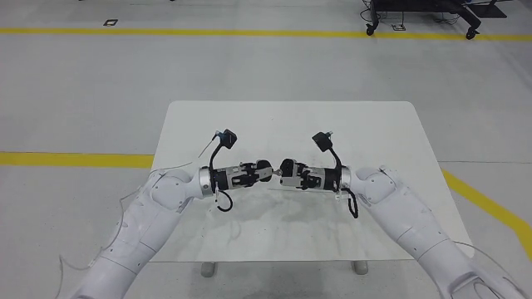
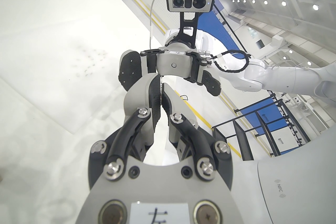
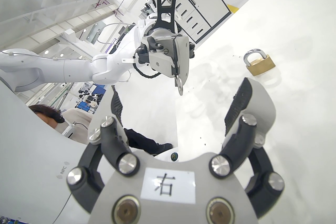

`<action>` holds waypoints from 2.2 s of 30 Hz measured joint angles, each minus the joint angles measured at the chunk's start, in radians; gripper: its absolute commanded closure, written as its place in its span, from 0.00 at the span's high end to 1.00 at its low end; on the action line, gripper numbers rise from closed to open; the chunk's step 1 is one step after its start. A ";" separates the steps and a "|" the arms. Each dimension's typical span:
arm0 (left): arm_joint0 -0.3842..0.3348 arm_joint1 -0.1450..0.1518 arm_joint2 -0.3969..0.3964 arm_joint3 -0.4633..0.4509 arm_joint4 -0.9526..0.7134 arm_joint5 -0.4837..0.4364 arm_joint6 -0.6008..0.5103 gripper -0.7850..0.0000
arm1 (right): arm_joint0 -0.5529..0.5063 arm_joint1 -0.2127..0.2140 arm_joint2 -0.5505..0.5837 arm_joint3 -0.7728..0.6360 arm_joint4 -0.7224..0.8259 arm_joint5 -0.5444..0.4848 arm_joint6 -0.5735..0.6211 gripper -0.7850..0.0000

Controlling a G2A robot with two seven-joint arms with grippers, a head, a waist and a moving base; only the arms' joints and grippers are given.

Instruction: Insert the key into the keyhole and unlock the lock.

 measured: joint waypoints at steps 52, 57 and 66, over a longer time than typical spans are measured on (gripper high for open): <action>0.008 0.012 -0.002 -0.017 0.010 0.004 0.028 0.00 | -0.012 0.014 0.020 -0.041 0.036 0.012 0.036 0.00; 0.008 0.013 -0.012 -0.012 -0.002 -0.005 0.042 1.00 | -0.012 0.017 0.028 -0.039 0.033 0.011 0.031 0.00; 0.032 0.031 -0.091 -0.018 0.026 0.021 0.119 1.00 | -0.031 0.029 0.064 -0.062 0.024 0.008 0.024 0.00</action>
